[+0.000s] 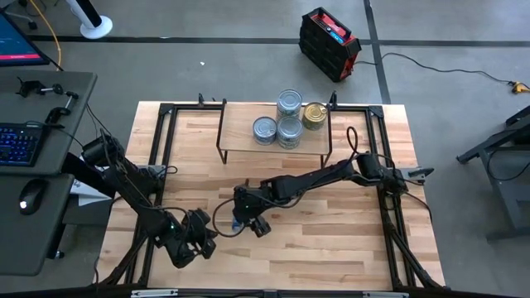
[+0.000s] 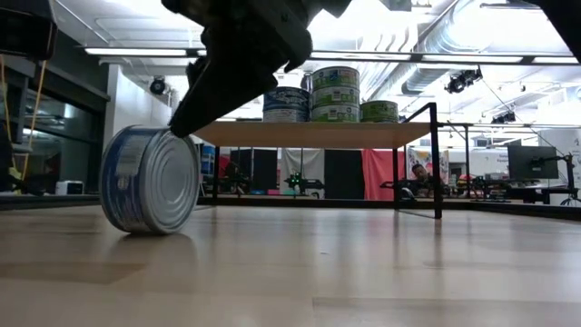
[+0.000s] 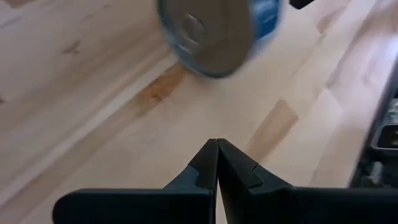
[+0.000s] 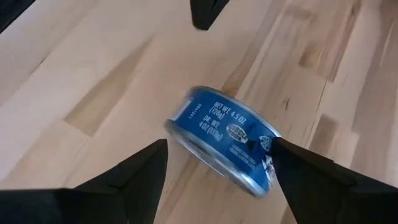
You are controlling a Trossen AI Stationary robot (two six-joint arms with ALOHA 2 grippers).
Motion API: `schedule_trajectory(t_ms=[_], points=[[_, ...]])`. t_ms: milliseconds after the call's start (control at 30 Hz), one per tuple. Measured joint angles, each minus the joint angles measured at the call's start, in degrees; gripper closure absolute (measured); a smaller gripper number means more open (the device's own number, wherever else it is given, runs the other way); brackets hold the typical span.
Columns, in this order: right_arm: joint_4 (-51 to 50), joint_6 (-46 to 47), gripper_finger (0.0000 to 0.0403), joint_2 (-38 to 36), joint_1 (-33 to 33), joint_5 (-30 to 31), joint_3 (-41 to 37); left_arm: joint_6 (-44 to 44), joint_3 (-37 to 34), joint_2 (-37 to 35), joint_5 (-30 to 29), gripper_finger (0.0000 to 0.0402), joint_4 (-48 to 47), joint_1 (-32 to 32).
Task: Stack canned seafood by type on shelf
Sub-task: Stack the blue tuna can on top of the other blue tuna can on the shelf
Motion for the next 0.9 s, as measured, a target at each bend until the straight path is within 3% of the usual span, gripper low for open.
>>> schedule_trajectory(t_ms=[267, 533, 700, 900], points=[[-5.6, 4.3, 0.0128, -0.4, 1.5, -2.3, 4.1, 0.1, 0.0, 0.0, 0.4, 0.0402, -7.4, 0.0], [-8.6, -9.5, 0.0128, -0.5, 3.1, -0.6, 8.8, 0.1, 0.0, 0.0, 0.5, 0.0401, -10.5, -0.1], [-8.9, -18.9, 0.0128, 0.5, 4.0, -1.0, 8.7, -0.4, 0.0, 0.0, 1.0, 0.0401, -7.1, -0.1], [-8.1, -18.3, 0.0128, 1.9, 4.0, 0.3, 8.7, -0.4, 0.0, 0.0, 2.5, 0.0402, 7.2, -0.9]])
